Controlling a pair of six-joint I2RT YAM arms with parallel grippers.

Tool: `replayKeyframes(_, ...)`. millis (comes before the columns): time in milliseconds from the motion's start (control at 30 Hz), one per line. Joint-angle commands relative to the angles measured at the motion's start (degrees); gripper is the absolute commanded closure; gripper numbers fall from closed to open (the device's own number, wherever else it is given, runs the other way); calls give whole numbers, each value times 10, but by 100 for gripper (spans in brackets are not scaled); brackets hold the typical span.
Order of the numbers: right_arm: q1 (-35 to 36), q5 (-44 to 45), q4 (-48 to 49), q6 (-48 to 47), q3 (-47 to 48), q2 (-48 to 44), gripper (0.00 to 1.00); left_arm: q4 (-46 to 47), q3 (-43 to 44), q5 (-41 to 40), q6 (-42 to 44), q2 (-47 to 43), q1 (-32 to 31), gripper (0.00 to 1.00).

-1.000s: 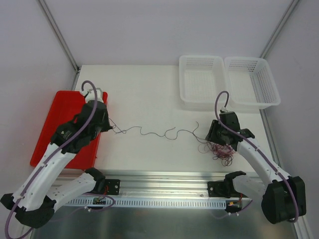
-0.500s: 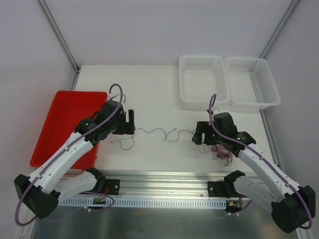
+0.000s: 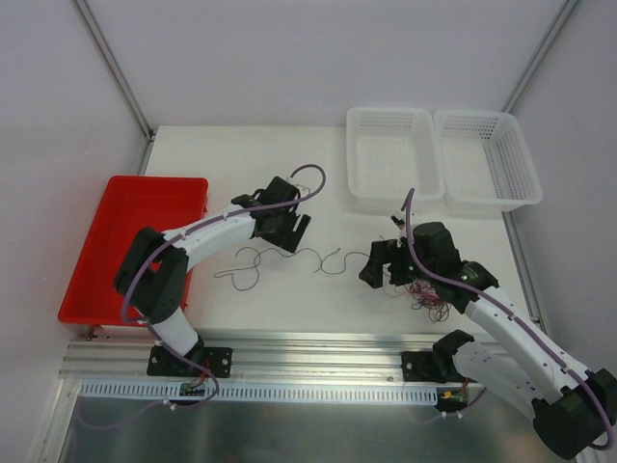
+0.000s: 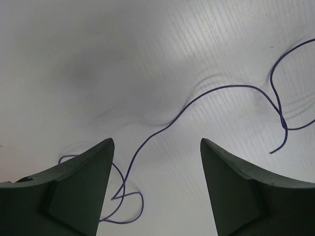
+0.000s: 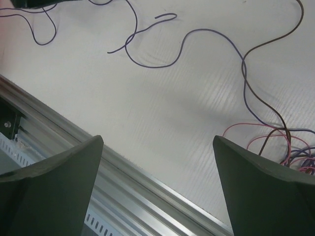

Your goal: Untangle the cables

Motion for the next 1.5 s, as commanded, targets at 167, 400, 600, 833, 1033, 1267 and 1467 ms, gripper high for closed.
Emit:
replayKeyframes(167, 6, -41, 38, -18, -18, -15, 0, 47, 86, 85, 141, 104, -29, 37)
replayKeyframes(400, 6, -50, 59, -18, -25, -6, 0, 52, 109, 130, 185, 169, -59, 48)
replayKeyframes(600, 6, -55, 76, -12, -33, 0, 0, 52, 101, 138, 181, 188, -60, 58)
replayKeyframes(833, 7, -61, 95, -5, -38, 14, 0, 52, 85, 134, 172, 177, -60, 90)
replayKeyframes(1033, 6, -61, 125, 24, -51, 23, 0, 51, 63, 113, 121, 113, -60, 100)
replayKeyframes(1267, 7, -41, 203, 52, -59, 68, 1, 47, 14, 110, 52, -4, -66, 100)
replayKeyframes(1467, 14, -58, 263, 72, -45, 135, 4, 27, -25, 104, -1, -89, -67, 100)
